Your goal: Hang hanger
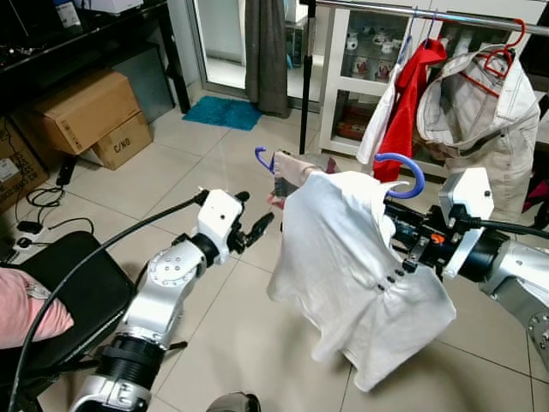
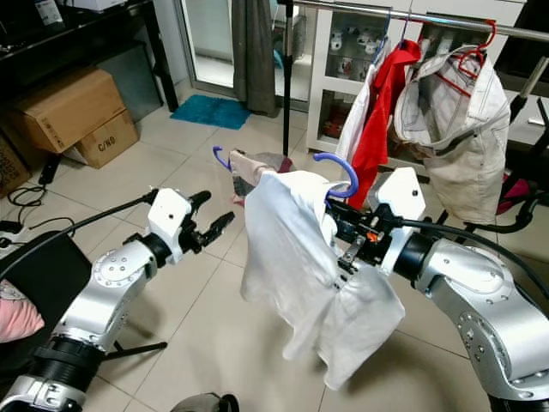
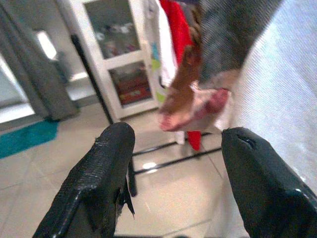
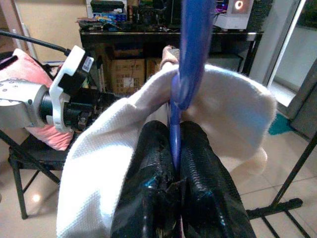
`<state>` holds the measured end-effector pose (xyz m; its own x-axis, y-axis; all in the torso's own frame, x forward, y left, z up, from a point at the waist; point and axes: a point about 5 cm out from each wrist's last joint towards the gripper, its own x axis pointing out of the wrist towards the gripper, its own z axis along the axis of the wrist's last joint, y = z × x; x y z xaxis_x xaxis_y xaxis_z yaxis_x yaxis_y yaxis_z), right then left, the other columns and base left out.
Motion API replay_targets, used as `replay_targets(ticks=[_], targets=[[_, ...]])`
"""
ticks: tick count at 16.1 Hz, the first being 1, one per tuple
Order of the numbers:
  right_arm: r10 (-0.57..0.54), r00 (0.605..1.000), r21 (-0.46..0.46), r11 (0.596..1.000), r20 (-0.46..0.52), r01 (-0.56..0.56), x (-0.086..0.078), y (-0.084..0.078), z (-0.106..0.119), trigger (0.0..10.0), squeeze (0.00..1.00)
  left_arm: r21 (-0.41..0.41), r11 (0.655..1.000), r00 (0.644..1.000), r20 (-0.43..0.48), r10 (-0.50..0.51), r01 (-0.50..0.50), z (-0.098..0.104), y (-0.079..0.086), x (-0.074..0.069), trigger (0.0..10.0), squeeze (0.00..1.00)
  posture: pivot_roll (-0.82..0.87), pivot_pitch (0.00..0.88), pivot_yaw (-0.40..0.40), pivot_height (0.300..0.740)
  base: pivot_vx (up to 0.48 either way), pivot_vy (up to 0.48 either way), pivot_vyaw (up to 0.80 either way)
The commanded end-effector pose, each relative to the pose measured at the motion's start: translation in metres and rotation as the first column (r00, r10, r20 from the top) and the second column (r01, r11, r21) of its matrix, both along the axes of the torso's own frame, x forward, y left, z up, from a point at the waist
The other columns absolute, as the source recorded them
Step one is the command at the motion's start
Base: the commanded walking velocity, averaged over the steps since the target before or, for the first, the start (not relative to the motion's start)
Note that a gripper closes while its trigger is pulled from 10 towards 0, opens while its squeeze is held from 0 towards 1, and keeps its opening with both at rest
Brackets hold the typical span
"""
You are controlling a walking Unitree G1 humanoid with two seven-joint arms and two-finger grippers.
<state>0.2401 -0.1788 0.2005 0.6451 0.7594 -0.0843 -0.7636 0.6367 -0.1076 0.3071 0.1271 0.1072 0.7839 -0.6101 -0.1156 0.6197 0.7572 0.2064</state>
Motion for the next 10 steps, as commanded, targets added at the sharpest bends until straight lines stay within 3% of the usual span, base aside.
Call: replay_targets(ticks=[1,2,3,5,9,10], targets=[[0.032,0.998,0.006,0.999,0.047,-0.032,-0.002,0.002,0.012,10.0,0.00,0.021,0.998,0.998,0.002,-0.057,0.057,0.004,-0.004,0.003,9.7,0.00,-0.09,0.000,0.081,0.740,0.000,0.000,0.00],[0.043,0.998,0.003,0.999,0.046,-0.043,-0.003,0.004,0.012,10.0,0.00,0.047,0.995,0.996,-0.001,-0.084,0.084,0.003,-0.005,0.004,8.7,0.00,-0.09,0.000,0.082,0.740,0.000,0.000,0.00],[0.053,0.998,0.002,0.999,0.046,-0.053,-0.004,0.004,0.012,10.0,0.00,0.050,0.993,0.994,0.006,-0.106,0.105,0.005,-0.006,0.006,6.7,0.00,-0.09,0.000,0.082,0.740,0.000,0.000,0.00],[0.068,0.997,0.001,0.998,0.046,-0.068,-0.005,0.006,0.013,10.0,0.00,0.034,0.991,0.991,0.025,-0.134,0.133,0.012,-0.009,0.012,4.5,0.00,-0.09,0.000,0.083,0.740,0.000,0.000,0.00],[0.083,0.996,0.001,0.997,0.045,-0.083,-0.007,0.007,0.013,10.0,0.00,0.030,0.989,0.987,0.073,-0.144,0.142,0.021,-0.013,0.019,4.4,0.00,-0.09,0.000,0.084,0.740,0.000,0.000,0.00],[0.085,0.995,0.002,0.996,0.045,-0.085,-0.008,0.008,0.012,10.0,0.00,0.026,0.988,0.985,0.073,-0.156,0.154,0.022,-0.014,0.020,2.7,0.00,-0.09,0.000,0.086,0.740,0.000,0.000,0.00]])
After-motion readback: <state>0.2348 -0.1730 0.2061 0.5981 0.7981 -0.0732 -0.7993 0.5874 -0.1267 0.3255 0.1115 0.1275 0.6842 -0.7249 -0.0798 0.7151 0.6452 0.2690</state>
